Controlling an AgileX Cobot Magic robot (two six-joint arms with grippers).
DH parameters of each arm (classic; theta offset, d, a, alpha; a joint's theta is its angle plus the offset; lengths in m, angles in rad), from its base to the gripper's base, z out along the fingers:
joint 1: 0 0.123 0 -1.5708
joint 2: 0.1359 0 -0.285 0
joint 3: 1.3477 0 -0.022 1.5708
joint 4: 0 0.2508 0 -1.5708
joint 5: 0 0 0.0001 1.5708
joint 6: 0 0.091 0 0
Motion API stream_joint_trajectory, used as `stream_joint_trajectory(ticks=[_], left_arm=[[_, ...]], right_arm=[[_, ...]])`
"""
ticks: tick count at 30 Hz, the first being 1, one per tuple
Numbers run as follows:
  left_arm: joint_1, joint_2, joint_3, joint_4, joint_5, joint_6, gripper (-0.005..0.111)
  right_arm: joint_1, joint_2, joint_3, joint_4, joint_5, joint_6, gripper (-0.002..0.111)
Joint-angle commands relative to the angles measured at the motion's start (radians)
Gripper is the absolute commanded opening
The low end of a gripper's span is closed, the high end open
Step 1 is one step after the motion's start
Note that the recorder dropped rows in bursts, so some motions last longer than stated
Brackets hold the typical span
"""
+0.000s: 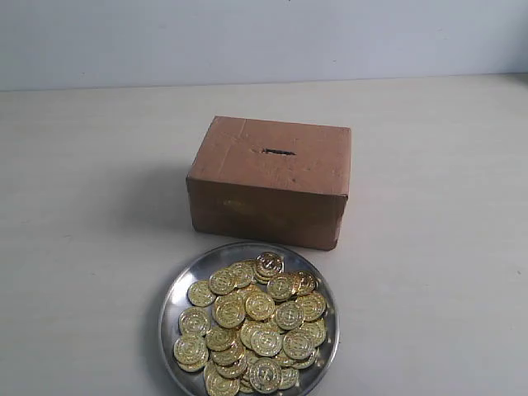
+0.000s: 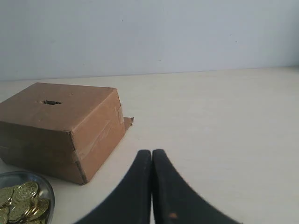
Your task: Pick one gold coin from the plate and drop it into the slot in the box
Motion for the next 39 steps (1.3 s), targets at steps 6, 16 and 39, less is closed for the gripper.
stream_joint_trajectory(ticks=[6,16,39], left_arm=[[0.003,-0.006,0.0,0.008,-0.032,0.111,0.0],[0.003,-0.006,0.0,-0.216,-0.177,0.1,0.0],[-0.003,-0.006,0.0,-0.338,-0.242,-0.105,0.0]], right_arm=[[0.001,-0.007,0.006,-0.007,-0.006,-0.003,0.0],[0.001,-0.007,0.006,-0.007,-0.006,-0.003,0.0],[0.003,-0.007,-0.009,0.375,-0.483,0.547,0.0]])
